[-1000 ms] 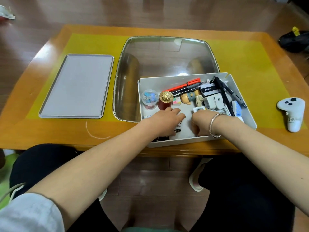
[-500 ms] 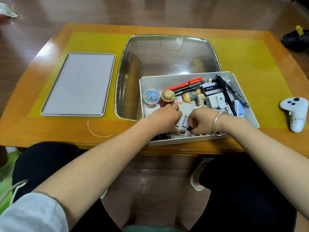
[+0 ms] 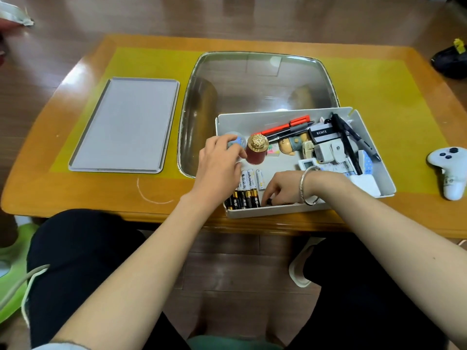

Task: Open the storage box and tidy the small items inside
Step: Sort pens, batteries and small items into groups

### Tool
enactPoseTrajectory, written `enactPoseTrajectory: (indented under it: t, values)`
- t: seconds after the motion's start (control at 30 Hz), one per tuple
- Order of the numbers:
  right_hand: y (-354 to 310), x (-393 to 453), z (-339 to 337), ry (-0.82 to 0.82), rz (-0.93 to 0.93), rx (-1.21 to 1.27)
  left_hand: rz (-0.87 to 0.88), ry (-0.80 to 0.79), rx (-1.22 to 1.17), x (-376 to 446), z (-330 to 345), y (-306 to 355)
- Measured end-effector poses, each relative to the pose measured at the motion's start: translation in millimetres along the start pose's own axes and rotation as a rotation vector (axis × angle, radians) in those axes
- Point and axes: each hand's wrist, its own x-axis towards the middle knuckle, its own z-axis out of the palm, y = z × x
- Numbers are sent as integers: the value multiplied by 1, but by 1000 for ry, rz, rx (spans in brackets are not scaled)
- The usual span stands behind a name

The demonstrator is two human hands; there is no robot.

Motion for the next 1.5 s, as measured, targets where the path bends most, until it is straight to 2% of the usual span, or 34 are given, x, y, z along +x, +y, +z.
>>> enactPoseTrajectory:
  t: [0.1, 0.3, 0.47, 0.53, 0.6, 0.67, 0.8, 1.0, 1.2, 1.5]
  values:
    - [5, 4, 0, -28, 24, -112, -38, -3, -26, 1, 4, 1]
    - [4, 11, 4, 52, 41, -242, -85, 16, -79, 1, 7, 1]
    - [6, 10, 3, 94, 161, -418, -83, 25, -99, 0, 5, 2]
    - [11, 5, 0, 208, 122, -306, -80, 49, -123, 0, 4, 2]
    - [12, 1, 0, 349, 99, -93, -88, 68, -139, -1, 5, 3]
    - [10, 1, 4, 407, 127, 69, -103, 68, -141, -1, 5, 5]
    - [7, 5, 11, 326, 216, 263, -119, 56, -141, -1, 4, 6]
    - [6, 7, 14, 327, 244, 280, -127, 59, -151, -2, 4, 6]
    - [0, 8, 15, 268, 138, 366, -134, 61, -180, -3, 3, 5]
    - [0, 6, 9, 236, 147, 526, -157, 63, -223, -4, 3, 5]
